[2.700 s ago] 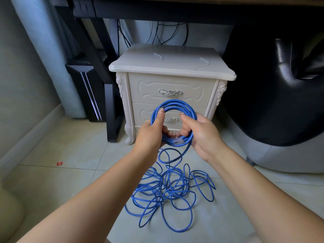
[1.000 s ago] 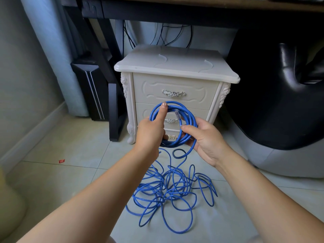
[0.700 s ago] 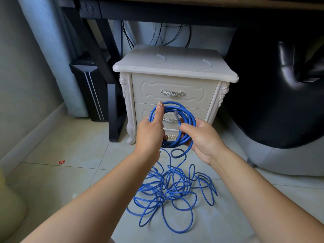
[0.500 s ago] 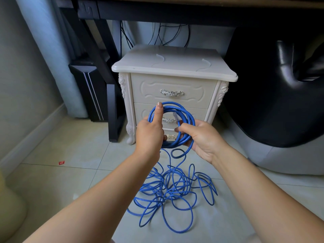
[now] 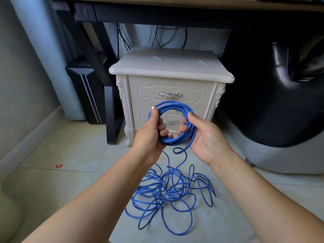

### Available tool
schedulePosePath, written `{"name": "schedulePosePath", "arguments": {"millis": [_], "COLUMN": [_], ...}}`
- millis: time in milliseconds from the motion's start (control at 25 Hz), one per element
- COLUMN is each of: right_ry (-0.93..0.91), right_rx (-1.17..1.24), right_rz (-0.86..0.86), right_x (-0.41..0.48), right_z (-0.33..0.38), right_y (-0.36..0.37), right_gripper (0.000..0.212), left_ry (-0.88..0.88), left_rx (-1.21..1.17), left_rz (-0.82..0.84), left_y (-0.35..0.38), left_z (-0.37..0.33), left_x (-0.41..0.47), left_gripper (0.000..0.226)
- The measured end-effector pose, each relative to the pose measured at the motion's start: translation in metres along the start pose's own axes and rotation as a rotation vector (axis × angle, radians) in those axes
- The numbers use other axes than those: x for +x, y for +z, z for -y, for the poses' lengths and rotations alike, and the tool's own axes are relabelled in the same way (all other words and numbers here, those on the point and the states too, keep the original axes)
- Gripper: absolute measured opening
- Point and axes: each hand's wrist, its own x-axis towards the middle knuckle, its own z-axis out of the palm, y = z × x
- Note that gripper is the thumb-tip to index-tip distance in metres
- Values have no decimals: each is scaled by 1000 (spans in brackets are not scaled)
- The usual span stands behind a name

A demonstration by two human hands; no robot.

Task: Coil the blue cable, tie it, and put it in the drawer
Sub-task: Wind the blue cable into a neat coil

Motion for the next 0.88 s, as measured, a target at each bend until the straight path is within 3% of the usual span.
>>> {"name": "schedulePosePath", "arguments": {"millis": [120,240,440,560,720,880], "right_ry": [-42,-2,40,6,-24,-23], "right_rx": [-143,-448,-1003,-1045,-817,-887], "right_rz": [-1,82,273,292,148,56], "right_x": [1,-1,-2,-1,0,-4], "right_z": [10,19,17,12,14,0], "right_y": [-4,-9,-3,-2,-4,-8], "right_gripper": [16,24,67,72,63,26], "left_ry": [-116,-134,123,252,364,391], "left_rx": [51,280,1001,1262,1281,983], "left_rz": [208,298,363,299,139,-48], "left_y": [-8,-22,-20,-15,-15,-15], "left_z": [-7,-27,-23,-16,-17,-13], "left_x": [-4,0,0,2,13,20], "left_gripper": [22,6,31,40,48,56]}}
